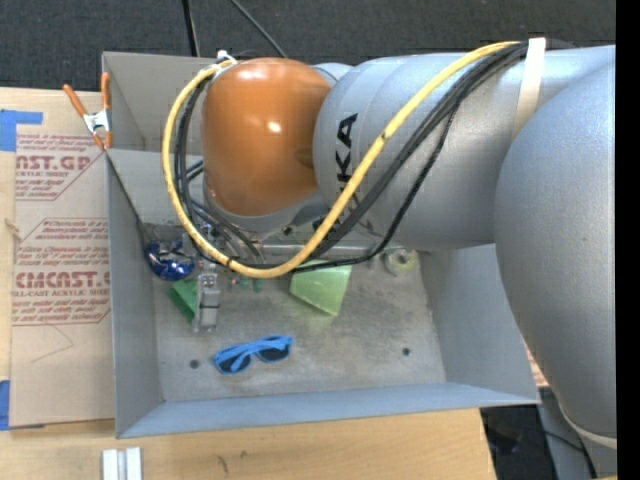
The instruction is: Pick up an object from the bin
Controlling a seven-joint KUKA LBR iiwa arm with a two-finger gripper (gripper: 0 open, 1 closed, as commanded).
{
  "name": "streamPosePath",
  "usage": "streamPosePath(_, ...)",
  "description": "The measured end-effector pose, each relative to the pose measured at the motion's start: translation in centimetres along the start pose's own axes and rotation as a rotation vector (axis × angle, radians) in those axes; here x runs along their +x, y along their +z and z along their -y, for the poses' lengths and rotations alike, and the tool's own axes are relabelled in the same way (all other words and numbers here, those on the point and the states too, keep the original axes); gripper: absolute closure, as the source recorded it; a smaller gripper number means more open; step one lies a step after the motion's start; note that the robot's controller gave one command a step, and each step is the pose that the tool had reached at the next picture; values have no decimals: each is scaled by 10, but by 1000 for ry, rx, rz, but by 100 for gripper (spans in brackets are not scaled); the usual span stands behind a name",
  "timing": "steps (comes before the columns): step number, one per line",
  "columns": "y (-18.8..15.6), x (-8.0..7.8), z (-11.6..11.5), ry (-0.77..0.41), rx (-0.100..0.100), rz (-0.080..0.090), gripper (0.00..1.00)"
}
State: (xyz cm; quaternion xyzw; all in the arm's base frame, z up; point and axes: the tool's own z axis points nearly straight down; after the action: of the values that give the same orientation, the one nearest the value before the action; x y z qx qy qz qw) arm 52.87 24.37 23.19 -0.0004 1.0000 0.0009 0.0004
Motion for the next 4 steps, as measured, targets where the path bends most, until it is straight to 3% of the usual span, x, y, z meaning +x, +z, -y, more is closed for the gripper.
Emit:
streamPosePath(1,83,-59,47,5,4,-2,0)
streamPosePath(2,153,13,153,-111,4,-10,0)
streamPosePath(3,160,46,137,-253,1,9,0)
streamPosePath(4,162,48,137,-252,1,-1,100)
